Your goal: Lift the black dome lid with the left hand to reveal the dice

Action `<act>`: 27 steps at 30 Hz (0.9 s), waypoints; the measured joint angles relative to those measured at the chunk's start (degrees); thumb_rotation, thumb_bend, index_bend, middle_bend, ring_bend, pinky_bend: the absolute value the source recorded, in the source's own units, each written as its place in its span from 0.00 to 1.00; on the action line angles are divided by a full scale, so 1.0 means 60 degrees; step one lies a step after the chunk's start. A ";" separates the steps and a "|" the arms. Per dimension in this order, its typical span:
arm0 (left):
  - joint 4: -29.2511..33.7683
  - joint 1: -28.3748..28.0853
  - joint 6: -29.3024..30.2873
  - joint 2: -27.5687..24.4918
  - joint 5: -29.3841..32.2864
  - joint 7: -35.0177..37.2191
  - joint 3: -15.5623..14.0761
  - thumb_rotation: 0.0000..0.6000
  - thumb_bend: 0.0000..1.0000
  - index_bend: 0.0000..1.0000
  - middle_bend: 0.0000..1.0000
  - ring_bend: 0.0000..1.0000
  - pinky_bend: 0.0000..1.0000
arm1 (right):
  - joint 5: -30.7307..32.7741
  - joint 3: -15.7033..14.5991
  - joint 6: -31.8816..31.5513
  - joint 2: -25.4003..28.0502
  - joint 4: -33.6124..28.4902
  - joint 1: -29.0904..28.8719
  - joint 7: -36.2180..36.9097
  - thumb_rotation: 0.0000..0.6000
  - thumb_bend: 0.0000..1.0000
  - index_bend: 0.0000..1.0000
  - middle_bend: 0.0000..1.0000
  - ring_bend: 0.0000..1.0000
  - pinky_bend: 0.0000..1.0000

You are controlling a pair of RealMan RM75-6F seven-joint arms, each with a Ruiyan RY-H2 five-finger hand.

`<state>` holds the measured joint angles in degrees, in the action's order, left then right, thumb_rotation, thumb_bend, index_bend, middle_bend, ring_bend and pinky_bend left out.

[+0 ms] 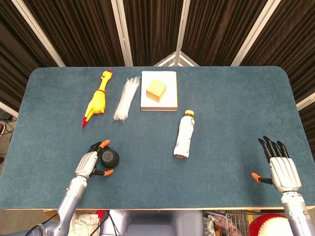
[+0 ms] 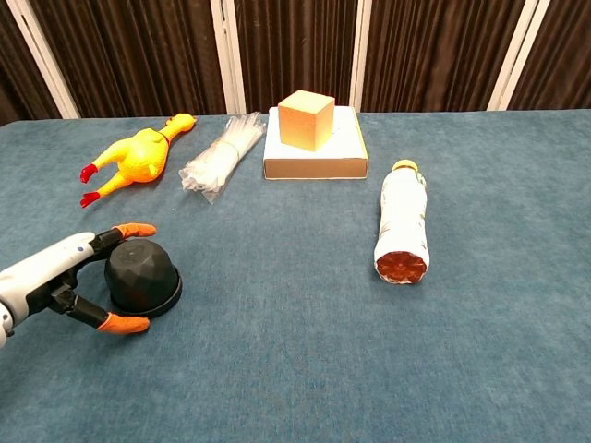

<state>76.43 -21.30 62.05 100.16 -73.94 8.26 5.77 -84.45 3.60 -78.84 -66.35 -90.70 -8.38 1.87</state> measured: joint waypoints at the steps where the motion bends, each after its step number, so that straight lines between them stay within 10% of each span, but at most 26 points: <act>1: 0.0000 0.0005 0.0014 0.0014 0.0013 -0.0014 0.0001 1.00 0.18 0.11 0.28 0.00 0.00 | -0.0006 -0.0003 -0.0015 0.0003 -0.0008 0.0007 0.0007 1.00 0.15 0.00 0.00 0.12 0.00; 13: -0.0326 0.0090 0.0283 0.0189 0.0061 0.0148 0.0142 1.00 0.54 0.13 0.50 0.00 0.00 | 0.0011 0.0000 -0.0005 0.0039 -0.0005 0.0008 0.0147 1.00 0.15 0.00 0.00 0.13 0.00; 27: 0.1184 0.0150 0.0819 -0.0575 0.0084 -0.0410 0.0532 1.00 0.55 0.21 0.51 0.00 0.00 | 0.0032 -0.0016 0.0107 -0.0020 -0.0010 -0.0052 0.0032 1.00 0.15 0.00 0.00 0.14 0.00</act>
<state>83.53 -20.41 66.96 96.71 -73.43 5.80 8.96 -84.26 3.50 -78.20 -66.48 -90.76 -8.69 2.06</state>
